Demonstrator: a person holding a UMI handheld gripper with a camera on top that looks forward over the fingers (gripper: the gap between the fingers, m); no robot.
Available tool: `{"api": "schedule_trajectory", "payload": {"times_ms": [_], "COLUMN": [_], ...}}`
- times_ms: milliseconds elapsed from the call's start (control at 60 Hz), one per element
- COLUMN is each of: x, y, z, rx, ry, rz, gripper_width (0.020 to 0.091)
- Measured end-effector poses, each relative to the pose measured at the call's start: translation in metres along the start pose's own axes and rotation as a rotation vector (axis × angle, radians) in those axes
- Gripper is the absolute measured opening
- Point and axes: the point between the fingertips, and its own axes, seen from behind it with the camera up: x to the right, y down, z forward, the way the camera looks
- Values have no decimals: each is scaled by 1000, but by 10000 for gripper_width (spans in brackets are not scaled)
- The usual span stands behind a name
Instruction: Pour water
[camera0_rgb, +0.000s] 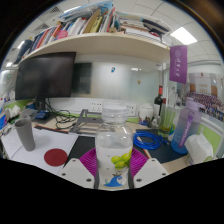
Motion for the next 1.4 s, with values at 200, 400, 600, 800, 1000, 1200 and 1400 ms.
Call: {"api": "schedule_trajectory", "payload": {"times_ms": [200, 400, 600, 800, 1000, 1200, 1400], "x": [-34, -108, -161, -187, -203, -214, -209], "y": [-40, -57, -77, -99, -104, -96, -104], "z": [-3, 8, 19, 29, 36, 32, 19], "rx": [-5, -69, -71, -32, -16, 2, -52], "ry": [19, -29, -53, -56, -46, -63, -85], "rz": [-272, -768, -1247, -1619, -1900, -2030, -1729], "gripper_width": [391, 392, 393, 393, 391, 392, 394]}}
